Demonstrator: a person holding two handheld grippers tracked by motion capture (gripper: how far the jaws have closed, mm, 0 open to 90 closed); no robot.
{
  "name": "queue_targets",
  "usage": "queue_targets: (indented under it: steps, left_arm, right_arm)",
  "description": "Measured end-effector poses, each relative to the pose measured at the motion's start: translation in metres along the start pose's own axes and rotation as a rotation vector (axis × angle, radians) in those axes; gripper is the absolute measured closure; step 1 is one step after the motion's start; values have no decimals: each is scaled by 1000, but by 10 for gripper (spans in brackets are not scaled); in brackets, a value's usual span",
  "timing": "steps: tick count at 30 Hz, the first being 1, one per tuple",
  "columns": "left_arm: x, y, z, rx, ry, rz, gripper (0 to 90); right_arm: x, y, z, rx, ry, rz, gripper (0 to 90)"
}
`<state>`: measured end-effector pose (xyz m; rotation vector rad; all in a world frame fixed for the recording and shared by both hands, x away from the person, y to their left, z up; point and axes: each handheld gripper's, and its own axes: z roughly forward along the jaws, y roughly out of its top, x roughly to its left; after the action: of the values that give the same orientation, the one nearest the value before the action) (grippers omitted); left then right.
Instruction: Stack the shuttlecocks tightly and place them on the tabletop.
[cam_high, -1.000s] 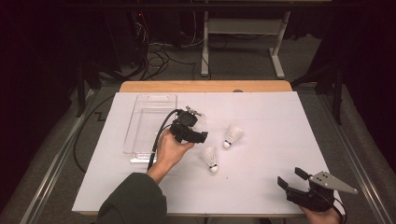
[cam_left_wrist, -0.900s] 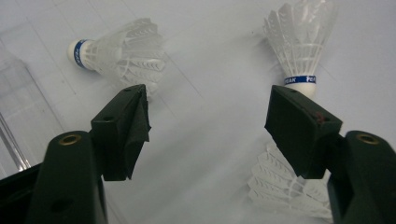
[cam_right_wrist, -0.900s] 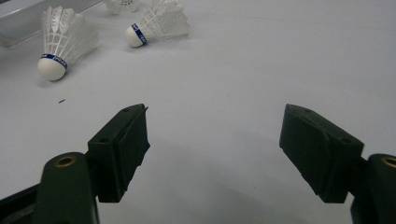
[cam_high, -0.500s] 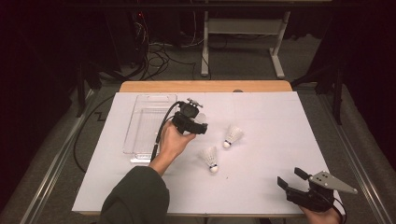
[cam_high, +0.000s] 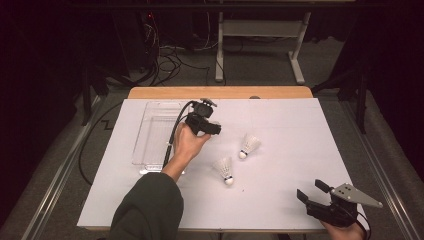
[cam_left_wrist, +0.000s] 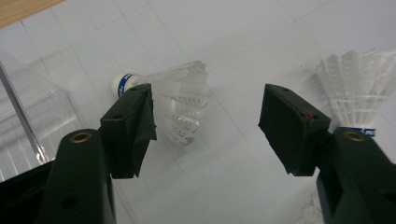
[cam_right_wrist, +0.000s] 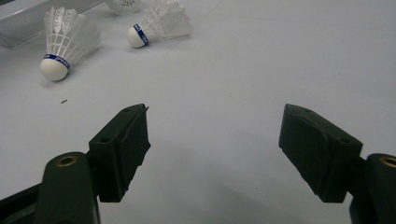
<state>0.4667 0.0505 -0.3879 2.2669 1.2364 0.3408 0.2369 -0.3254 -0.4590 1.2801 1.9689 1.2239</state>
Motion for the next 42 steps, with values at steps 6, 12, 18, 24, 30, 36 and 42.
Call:
queue_targets:
  steps: [6,12,18,24,30,36,42]
  left_arm:
    - [3,7,7,27,25,6,374]
    - [4,11,14,54,47,19,384]
    - [8,14,21,77,59,10,445]
    - [8,14,28,98,62,21,483]
    - [11,15,31,100,64,31,516]
    - [14,15,31,95,68,29,567]
    - [15,16,31,101,60,34,625]
  right_arm:
    - [0,0,0,-3,0,-1,254]
    - [0,0,-1,-10,-2,0,260]
    - [0,0,0,-7,3,-2,260]
    - [0,0,0,-3,7,-1,260]
    - [0,0,0,-7,4,-5,262]
    - [1,1,0,-8,3,-14,263]
    - [1,0,0,-5,4,-11,263]
